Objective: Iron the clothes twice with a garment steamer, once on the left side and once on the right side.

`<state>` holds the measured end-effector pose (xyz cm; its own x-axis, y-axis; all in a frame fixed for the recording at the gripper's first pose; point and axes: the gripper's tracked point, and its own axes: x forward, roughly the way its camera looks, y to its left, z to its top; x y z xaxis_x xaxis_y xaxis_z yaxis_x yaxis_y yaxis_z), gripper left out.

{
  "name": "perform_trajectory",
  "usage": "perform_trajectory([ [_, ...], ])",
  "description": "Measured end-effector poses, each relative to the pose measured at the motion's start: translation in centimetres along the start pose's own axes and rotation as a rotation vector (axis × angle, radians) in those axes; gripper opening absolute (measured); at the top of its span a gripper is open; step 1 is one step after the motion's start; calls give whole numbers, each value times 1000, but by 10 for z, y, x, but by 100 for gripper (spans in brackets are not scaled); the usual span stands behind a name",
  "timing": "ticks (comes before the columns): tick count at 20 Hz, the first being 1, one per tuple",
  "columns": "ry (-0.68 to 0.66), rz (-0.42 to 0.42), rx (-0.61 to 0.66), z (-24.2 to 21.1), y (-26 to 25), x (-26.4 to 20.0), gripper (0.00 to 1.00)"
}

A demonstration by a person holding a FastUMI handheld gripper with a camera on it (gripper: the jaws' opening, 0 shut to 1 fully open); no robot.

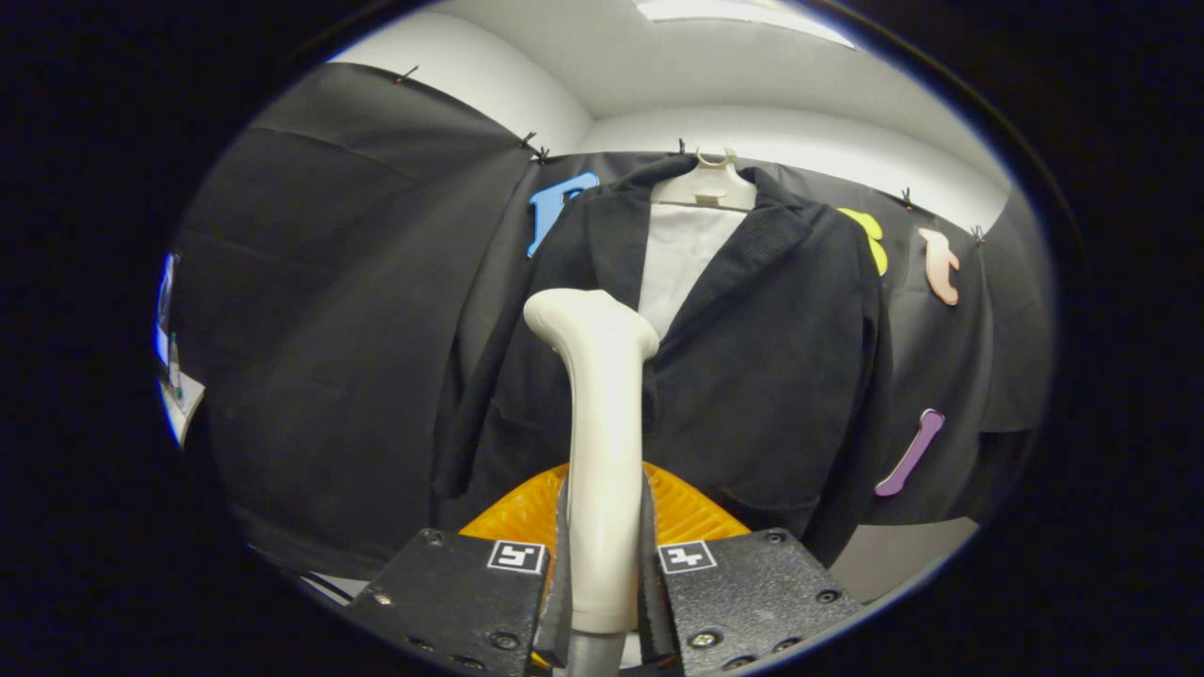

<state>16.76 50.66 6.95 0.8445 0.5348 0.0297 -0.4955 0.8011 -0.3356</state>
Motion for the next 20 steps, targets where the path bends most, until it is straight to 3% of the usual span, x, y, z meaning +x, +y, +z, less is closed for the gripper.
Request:
perform_trajectory([
  [8,45,-2,-25,-19,14,-7,31],
  [20,221,21,-42,-81,43,-17,31],
])
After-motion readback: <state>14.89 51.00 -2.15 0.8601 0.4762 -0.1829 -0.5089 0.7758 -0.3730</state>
